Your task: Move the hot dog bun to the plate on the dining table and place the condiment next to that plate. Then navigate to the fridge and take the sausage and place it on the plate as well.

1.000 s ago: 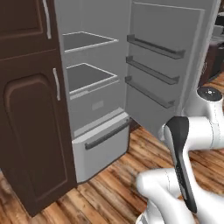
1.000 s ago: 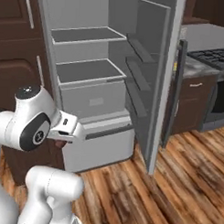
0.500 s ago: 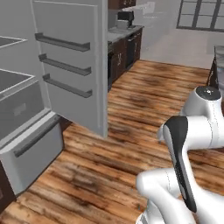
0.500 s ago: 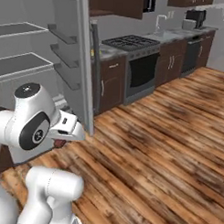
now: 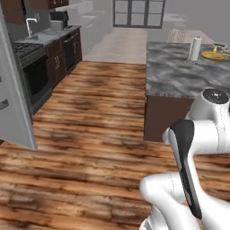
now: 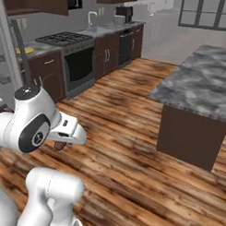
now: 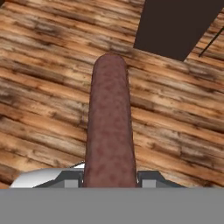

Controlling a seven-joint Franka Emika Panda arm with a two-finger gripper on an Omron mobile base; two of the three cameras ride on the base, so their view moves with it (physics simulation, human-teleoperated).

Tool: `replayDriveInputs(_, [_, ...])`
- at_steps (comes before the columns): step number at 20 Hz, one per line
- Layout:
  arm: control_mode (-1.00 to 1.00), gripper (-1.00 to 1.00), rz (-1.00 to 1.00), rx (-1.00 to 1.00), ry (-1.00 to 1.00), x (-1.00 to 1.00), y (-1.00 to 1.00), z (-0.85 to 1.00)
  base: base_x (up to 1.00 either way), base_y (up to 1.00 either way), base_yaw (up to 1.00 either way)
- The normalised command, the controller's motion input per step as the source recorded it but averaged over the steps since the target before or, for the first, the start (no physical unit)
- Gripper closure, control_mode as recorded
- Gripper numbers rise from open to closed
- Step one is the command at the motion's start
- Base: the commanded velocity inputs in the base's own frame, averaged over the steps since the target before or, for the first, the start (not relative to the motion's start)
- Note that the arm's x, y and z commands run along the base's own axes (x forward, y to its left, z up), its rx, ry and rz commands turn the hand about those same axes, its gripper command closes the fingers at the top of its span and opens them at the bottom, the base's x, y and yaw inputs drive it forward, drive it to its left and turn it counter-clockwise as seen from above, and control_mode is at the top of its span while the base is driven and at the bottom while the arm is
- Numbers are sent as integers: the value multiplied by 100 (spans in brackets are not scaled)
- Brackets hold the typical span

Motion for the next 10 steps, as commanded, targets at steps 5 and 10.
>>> replayDriveInputs(5, [100, 100, 0, 0, 0, 0, 0, 0, 54, -100, -8])
replayDriveInputs(10, [100, 100, 0, 0, 0, 0, 0, 0, 79, -100, 5])
